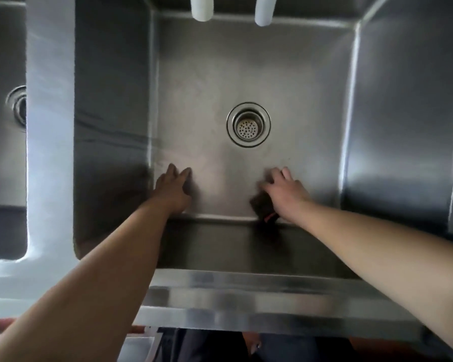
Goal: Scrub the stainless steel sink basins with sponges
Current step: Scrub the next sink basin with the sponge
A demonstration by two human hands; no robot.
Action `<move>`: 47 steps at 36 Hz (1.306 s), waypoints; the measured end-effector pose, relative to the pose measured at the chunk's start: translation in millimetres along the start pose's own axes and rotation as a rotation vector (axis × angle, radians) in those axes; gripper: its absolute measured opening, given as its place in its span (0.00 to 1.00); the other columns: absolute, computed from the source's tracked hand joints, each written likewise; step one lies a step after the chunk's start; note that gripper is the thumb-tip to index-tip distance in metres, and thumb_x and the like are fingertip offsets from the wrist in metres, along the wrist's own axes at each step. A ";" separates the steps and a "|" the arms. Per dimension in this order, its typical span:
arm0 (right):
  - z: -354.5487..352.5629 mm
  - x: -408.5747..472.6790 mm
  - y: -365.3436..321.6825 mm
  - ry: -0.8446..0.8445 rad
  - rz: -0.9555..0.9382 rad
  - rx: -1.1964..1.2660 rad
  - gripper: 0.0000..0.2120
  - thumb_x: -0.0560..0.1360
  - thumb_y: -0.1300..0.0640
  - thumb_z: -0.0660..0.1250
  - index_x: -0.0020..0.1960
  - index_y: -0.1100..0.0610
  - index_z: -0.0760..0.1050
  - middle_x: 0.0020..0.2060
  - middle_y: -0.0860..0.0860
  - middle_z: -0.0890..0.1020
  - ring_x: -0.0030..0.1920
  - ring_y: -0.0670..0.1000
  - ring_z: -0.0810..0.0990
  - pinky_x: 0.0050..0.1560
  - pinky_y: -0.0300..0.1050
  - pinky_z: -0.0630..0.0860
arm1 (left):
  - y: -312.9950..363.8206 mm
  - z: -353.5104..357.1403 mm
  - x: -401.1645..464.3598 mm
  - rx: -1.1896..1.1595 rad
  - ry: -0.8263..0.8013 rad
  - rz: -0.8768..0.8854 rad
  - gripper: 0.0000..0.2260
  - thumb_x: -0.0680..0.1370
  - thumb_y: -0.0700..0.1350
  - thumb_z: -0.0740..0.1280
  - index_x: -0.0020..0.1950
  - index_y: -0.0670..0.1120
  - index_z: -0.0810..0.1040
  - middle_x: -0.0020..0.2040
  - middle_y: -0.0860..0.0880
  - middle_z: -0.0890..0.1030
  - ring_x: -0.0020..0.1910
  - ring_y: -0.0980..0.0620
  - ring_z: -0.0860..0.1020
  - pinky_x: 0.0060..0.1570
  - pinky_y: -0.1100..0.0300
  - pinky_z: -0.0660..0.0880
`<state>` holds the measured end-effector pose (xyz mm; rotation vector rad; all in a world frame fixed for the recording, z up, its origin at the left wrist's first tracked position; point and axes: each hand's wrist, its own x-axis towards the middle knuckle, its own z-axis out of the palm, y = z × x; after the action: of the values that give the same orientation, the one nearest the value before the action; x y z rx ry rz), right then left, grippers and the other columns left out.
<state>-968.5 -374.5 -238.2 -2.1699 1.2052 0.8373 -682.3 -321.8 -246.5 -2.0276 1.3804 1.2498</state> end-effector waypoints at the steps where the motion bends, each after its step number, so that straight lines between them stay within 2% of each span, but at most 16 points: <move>1: 1.4 -3.6 5.7 0.023 0.051 0.043 0.25 0.68 0.58 0.74 0.63 0.50 0.73 0.66 0.55 0.63 0.67 0.60 0.60 0.55 0.55 0.75 | -1.1 0.4 1.2 -0.002 -0.003 0.002 0.34 0.75 0.44 0.68 0.80 0.54 0.58 0.78 0.42 0.54 0.74 0.38 0.62 0.73 0.48 0.63; 4: 2.2 -12.9 22.7 0.117 0.214 0.156 0.19 0.71 0.63 0.67 0.59 0.50 0.73 0.62 0.55 0.64 0.63 0.60 0.62 0.55 0.55 0.74 | -0.4 0.5 3.1 -0.001 -0.009 0.001 0.34 0.76 0.45 0.67 0.80 0.54 0.58 0.78 0.42 0.54 0.75 0.37 0.61 0.73 0.49 0.62; 7: 1.0 -15.3 38.8 0.140 0.317 0.199 0.17 0.72 0.65 0.64 0.57 0.50 0.73 0.60 0.56 0.64 0.60 0.61 0.64 0.57 0.57 0.72 | 1.9 1.9 3.4 -0.008 -0.037 -0.013 0.35 0.76 0.45 0.66 0.80 0.56 0.55 0.80 0.43 0.48 0.77 0.36 0.56 0.75 0.46 0.59; 11: -6.7 -3.5 44.7 0.111 0.230 0.185 0.18 0.72 0.65 0.64 0.59 0.50 0.74 0.60 0.55 0.66 0.58 0.61 0.68 0.60 0.54 0.69 | 2.1 3.7 6.1 -0.037 -0.069 -0.034 0.37 0.77 0.45 0.66 0.81 0.59 0.51 0.81 0.45 0.41 0.79 0.37 0.50 0.76 0.43 0.55; 19: -72.8 70.6 18.3 0.308 0.170 0.217 0.16 0.72 0.67 0.64 0.57 0.55 0.76 0.61 0.58 0.69 0.59 0.63 0.70 0.57 0.54 0.72 | 0.2 2.1 3.3 -0.123 -0.099 -0.057 0.37 0.77 0.46 0.64 0.80 0.63 0.49 0.81 0.50 0.36 0.80 0.41 0.43 0.78 0.43 0.50; 25: -110.5 114.5 7.4 0.430 0.159 0.216 0.14 0.74 0.66 0.63 0.58 0.56 0.76 0.62 0.56 0.72 0.62 0.61 0.69 0.55 0.52 0.70 | 1.8 0.8 1.7 -0.162 -0.106 -0.065 0.37 0.77 0.44 0.64 0.80 0.63 0.49 0.81 0.51 0.36 0.81 0.44 0.40 0.78 0.45 0.48; 29: -119.0 104.1 7.0 0.585 0.140 0.190 0.10 0.72 0.58 0.66 0.53 0.52 0.78 0.57 0.52 0.78 0.61 0.60 0.68 0.54 0.51 0.61 | 4.5 0.0 1.6 -0.159 -0.117 -0.072 0.38 0.76 0.43 0.64 0.81 0.63 0.49 0.81 0.50 0.36 0.81 0.41 0.42 0.78 0.45 0.50; 32: -110.8 76.9 11.6 0.620 0.080 0.317 0.07 0.71 0.55 0.67 0.49 0.53 0.76 0.49 0.52 0.80 0.55 0.58 0.74 0.48 0.49 0.60 | 8.2 -2.6 -0.4 -0.155 -0.125 -0.077 0.37 0.77 0.43 0.63 0.81 0.62 0.49 0.81 0.49 0.35 0.80 0.41 0.42 0.78 0.44 0.50; 34: -97.2 52.2 12.1 0.572 0.045 0.479 0.07 0.71 0.55 0.68 0.46 0.54 0.72 0.42 0.50 0.79 0.45 0.57 0.75 0.42 0.46 0.60 | 11.0 -6.4 -3.1 -0.183 -0.155 -0.087 0.36 0.78 0.41 0.59 0.80 0.63 0.47 0.81 0.51 0.33 0.80 0.43 0.38 0.78 0.42 0.47; 36: -80.8 27.9 7.7 0.450 0.033 0.558 0.10 0.71 0.54 0.70 0.44 0.51 0.69 0.39 0.47 0.76 0.40 0.55 0.73 0.39 0.45 0.62 | 13.8 -9.5 -6.0 -0.208 -0.176 -0.094 0.35 0.79 0.39 0.56 0.80 0.64 0.47 0.80 0.52 0.32 0.80 0.44 0.36 0.78 0.42 0.44; 39: -57.2 7.7 -5.4 0.159 -0.012 0.623 0.09 0.72 0.56 0.72 0.45 0.48 0.72 0.39 0.47 0.79 0.42 0.54 0.77 0.42 0.48 0.71 | 16.1 -11.2 -8.3 -0.212 -0.191 -0.094 0.34 0.80 0.39 0.53 0.80 0.63 0.45 0.80 0.51 0.31 0.80 0.44 0.35 0.78 0.42 0.42; 42: -38.3 9.8 -25.9 -0.070 -0.092 0.705 0.11 0.71 0.60 0.74 0.43 0.46 0.75 0.38 0.46 0.80 0.45 0.52 0.79 0.45 0.44 0.73 | 15.6 -11.2 -8.3 -0.226 -0.196 -0.094 0.33 0.80 0.39 0.51 0.80 0.64 0.45 0.80 0.52 0.31 0.80 0.45 0.35 0.78 0.42 0.40; 44: -27.2 17.8 -38.7 -0.154 -0.129 0.680 0.09 0.72 0.61 0.73 0.50 0.50 0.80 0.46 0.51 0.83 0.51 0.55 0.81 0.52 0.46 0.76 | 15.6 -12.7 -9.5 -0.241 -0.192 -0.101 0.33 0.80 0.40 0.52 0.80 0.63 0.46 0.80 0.52 0.32 0.80 0.44 0.36 0.78 0.43 0.41; 46: -20.5 27.5 -47.1 -0.148 -0.164 0.507 0.19 0.74 0.59 0.72 0.64 0.55 0.77 0.60 0.55 0.80 0.61 0.57 0.78 0.63 0.49 0.74 | 17.0 -17.2 -13.0 -0.269 -0.158 -0.096 0.32 0.80 0.41 0.53 0.81 0.60 0.48 0.82 0.49 0.38 0.81 0.43 0.42 0.79 0.45 0.46; 47: -19.0 31.4 -49.2 -0.115 -0.191 0.409 0.24 0.74 0.58 0.71 0.69 0.55 0.73 0.65 0.56 0.76 0.65 0.58 0.74 0.66 0.49 0.71 | 18.8 -21.4 -15.9 -0.309 -0.118 -0.088 0.31 0.80 0.41 0.54 0.81 0.58 0.50 0.83 0.47 0.45 0.81 0.43 0.49 0.78 0.47 0.51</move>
<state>-907.7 -381.7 -241.3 -1.8415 0.9929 0.5679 -691.1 -336.9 -218.9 -2.1452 1.0865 1.5954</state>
